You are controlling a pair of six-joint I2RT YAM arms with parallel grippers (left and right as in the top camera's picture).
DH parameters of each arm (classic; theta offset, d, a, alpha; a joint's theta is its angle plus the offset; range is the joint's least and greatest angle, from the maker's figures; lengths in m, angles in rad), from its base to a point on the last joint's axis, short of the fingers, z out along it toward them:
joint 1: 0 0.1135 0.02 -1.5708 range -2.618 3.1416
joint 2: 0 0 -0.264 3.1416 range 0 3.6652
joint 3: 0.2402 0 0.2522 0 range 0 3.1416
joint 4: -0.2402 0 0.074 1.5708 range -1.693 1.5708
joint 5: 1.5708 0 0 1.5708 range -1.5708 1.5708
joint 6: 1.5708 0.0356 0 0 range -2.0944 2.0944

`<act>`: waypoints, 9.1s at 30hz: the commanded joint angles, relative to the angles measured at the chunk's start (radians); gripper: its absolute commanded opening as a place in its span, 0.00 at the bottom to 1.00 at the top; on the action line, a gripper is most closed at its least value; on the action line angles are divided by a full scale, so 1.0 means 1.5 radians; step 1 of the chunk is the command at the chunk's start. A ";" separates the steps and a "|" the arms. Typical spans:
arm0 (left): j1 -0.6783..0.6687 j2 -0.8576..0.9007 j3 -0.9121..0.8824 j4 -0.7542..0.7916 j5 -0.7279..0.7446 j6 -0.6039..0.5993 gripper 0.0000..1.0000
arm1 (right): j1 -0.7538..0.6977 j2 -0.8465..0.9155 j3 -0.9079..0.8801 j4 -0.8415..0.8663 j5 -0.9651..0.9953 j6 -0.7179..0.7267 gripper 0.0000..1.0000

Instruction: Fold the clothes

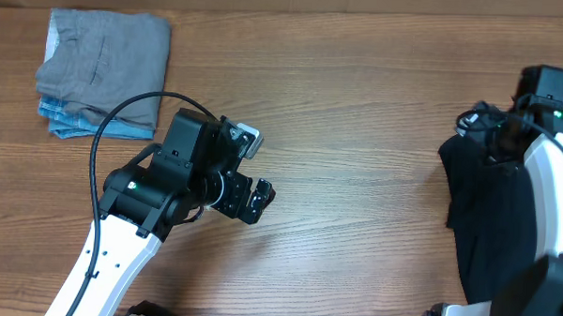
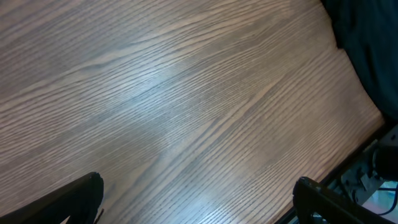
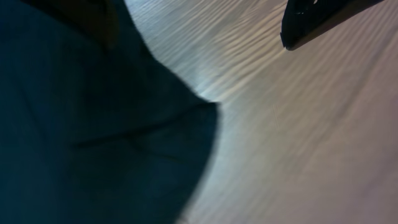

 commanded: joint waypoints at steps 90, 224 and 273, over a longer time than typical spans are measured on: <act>-0.143 0.621 0.221 0.278 -0.088 0.147 1.00 | 0.306 -0.262 0.304 -0.228 0.029 0.028 0.67; 0.209 0.376 0.614 -0.251 -0.087 0.039 0.72 | -0.045 0.143 0.010 -0.091 -0.266 -0.152 0.74; 0.210 0.376 0.613 -0.373 -0.184 0.032 0.87 | -0.017 -0.053 0.143 0.036 -0.260 -0.096 0.76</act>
